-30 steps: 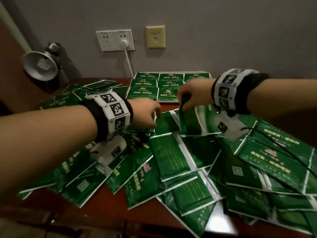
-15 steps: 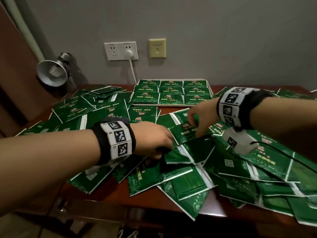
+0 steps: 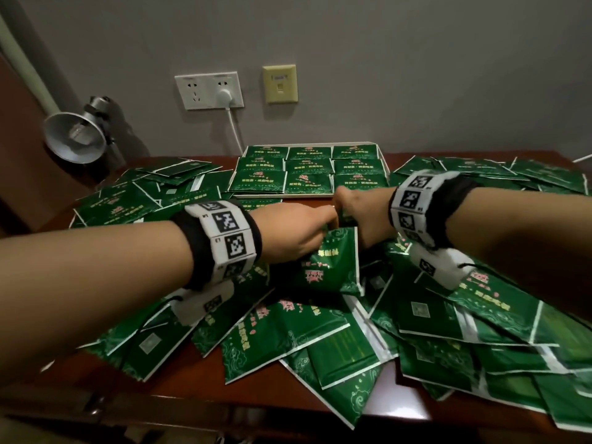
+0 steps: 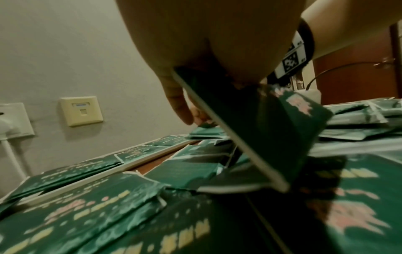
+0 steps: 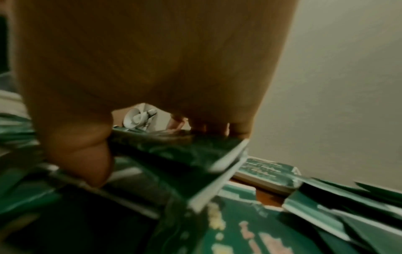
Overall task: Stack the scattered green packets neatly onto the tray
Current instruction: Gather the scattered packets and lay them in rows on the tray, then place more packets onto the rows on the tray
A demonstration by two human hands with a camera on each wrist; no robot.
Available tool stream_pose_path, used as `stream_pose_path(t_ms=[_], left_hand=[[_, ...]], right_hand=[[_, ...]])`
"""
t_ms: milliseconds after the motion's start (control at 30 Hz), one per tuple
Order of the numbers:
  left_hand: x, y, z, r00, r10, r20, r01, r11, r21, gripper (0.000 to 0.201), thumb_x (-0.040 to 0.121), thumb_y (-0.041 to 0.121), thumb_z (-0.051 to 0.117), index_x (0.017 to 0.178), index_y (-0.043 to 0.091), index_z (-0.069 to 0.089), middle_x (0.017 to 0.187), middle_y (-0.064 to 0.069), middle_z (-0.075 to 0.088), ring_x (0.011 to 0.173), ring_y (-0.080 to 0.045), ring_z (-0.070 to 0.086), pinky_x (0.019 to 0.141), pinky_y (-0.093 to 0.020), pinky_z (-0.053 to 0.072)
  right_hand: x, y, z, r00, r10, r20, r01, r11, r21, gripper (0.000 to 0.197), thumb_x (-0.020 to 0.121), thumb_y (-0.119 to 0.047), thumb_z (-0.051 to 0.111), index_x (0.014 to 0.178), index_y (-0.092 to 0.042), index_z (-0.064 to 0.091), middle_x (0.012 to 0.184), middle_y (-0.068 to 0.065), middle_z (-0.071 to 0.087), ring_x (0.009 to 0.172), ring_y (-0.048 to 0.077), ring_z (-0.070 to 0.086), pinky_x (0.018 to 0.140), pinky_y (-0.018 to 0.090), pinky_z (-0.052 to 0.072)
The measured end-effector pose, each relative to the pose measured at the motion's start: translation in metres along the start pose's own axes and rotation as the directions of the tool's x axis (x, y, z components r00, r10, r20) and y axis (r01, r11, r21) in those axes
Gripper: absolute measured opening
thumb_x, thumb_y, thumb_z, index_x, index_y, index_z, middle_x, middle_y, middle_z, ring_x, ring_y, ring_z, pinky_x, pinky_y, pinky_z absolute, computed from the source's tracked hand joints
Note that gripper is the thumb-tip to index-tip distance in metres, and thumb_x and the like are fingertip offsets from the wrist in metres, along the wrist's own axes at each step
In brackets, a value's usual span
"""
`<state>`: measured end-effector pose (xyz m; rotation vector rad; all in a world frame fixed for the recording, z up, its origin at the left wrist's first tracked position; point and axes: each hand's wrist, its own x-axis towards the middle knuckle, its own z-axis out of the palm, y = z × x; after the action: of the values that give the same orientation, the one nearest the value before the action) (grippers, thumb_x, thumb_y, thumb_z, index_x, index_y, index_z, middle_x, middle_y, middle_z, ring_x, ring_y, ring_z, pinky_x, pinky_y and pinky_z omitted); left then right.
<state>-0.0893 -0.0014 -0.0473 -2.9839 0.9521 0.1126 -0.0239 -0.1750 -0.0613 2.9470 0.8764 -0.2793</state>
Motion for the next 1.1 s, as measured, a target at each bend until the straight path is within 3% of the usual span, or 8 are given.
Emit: stream_pose_path(t_ms=[233, 400, 633, 733, 800, 933, 1033, 1100], left_hand=[[0.013, 0.016, 0.008, 0.994, -0.010, -0.105, 0.023, 0.992, 0.121, 0.033, 0.095, 0.040, 0.044, 0.123, 0.023, 0.047, 0.112, -0.002, 0.051, 0.094, -0.019, 0.054, 0.074, -0.035, 0.049], [0.004, 0.035, 0.028, 0.959, -0.126, 0.254, 0.044, 0.951, 0.307, 0.091, 0.073, 0.085, 0.043, 0.146, 0.036, 0.024, 0.125, -0.008, 0.040, 0.098, -0.026, 0.057, 0.069, -0.034, 0.051], [0.003, 0.060, 0.020, 0.988, -0.001, 0.153, -0.064, 0.907, 0.417, 0.032, 0.093, 0.027, 0.054, 0.125, 0.023, 0.051, 0.111, -0.003, 0.057, 0.095, -0.028, 0.060, 0.061, -0.034, 0.043], [-0.006, 0.045, 0.003, 0.995, 0.093, -0.026, -0.089, 0.989, 0.117, 0.021, 0.085, 0.006, 0.060, 0.095, 0.021, 0.071, 0.106, 0.004, 0.064, 0.104, -0.021, 0.056, 0.087, -0.037, 0.049], [-0.016, 0.032, -0.009, 0.993, 0.061, -0.100, -0.070, 0.994, -0.081, 0.024, 0.080, 0.000, 0.065, 0.081, 0.023, 0.074, 0.130, 0.009, 0.056, 0.128, -0.016, 0.038, 0.111, -0.035, 0.031], [-0.038, -0.007, -0.014, 0.981, -0.177, -0.073, 0.176, 0.984, -0.020, 0.028, 0.080, 0.009, 0.070, 0.088, 0.035, 0.068, 0.155, 0.011, 0.027, 0.145, -0.018, 0.012, 0.119, -0.044, 0.010], [-0.040, -0.024, -0.005, 0.930, -0.362, -0.055, 0.364, 0.931, 0.031, 0.035, 0.080, 0.002, 0.062, 0.099, 0.029, 0.051, 0.134, 0.000, 0.048, 0.119, -0.019, 0.046, 0.093, -0.036, 0.046], [-0.033, -0.022, 0.001, 0.894, -0.447, -0.009, 0.446, 0.893, -0.058, 0.029, 0.085, 0.017, 0.060, 0.112, 0.022, 0.049, 0.113, 0.001, 0.055, 0.090, -0.014, 0.057, 0.068, -0.028, 0.050]], right_hand=[[-0.025, 0.034, -0.025, 0.979, 0.205, -0.006, -0.204, 0.974, 0.100, 0.079, 0.067, -0.032, 0.082, 0.122, -0.017, 0.027, 0.088, 0.001, 0.057, 0.074, 0.019, 0.060, 0.062, 0.036, 0.053], [-0.035, 0.028, -0.013, 0.985, 0.166, 0.040, -0.170, 0.978, 0.123, 0.074, 0.070, -0.030, 0.082, 0.119, -0.017, 0.028, 0.092, 0.003, 0.058, 0.073, 0.016, 0.059, 0.053, 0.026, 0.046], [-0.039, 0.015, -0.010, 0.992, 0.127, -0.020, -0.124, 0.985, 0.116, 0.073, 0.069, -0.032, 0.081, 0.117, -0.017, 0.028, 0.085, -0.001, 0.053, 0.068, 0.014, 0.054, 0.052, 0.027, 0.042], [-0.043, 0.015, -0.015, 0.988, 0.150, -0.025, -0.145, 0.981, 0.126, 0.076, 0.068, -0.029, 0.081, 0.121, -0.016, 0.028, 0.088, 0.002, 0.056, 0.072, 0.019, 0.058, 0.056, 0.032, 0.049], [-0.046, 0.016, -0.018, 0.989, 0.150, -0.019, -0.146, 0.980, 0.137, 0.077, 0.069, -0.028, 0.081, 0.123, -0.015, 0.028, 0.089, 0.003, 0.056, 0.071, 0.019, 0.058, 0.057, 0.033, 0.050], [-0.050, 0.013, -0.015, 0.989, 0.148, -0.008, -0.146, 0.981, 0.129, 0.071, 0.074, -0.025, 0.079, 0.123, -0.014, 0.029, 0.084, 0.003, 0.055, 0.065, 0.016, 0.054, 0.051, 0.028, 0.045], [-0.048, 0.008, -0.009, 0.986, 0.162, 0.023, -0.164, 0.981, 0.102, 0.066, 0.075, -0.023, 0.078, 0.119, -0.016, 0.030, 0.083, 0.003, 0.054, 0.062, 0.015, 0.051, 0.048, 0.026, 0.042], [-0.045, 0.007, -0.007, 0.987, 0.153, 0.041, -0.156, 0.984, 0.089, 0.065, 0.074, -0.022, 0.078, 0.118, -0.016, 0.031, 0.086, 0.004, 0.056, 0.063, 0.015, 0.051, 0.050, 0.028, 0.047]])
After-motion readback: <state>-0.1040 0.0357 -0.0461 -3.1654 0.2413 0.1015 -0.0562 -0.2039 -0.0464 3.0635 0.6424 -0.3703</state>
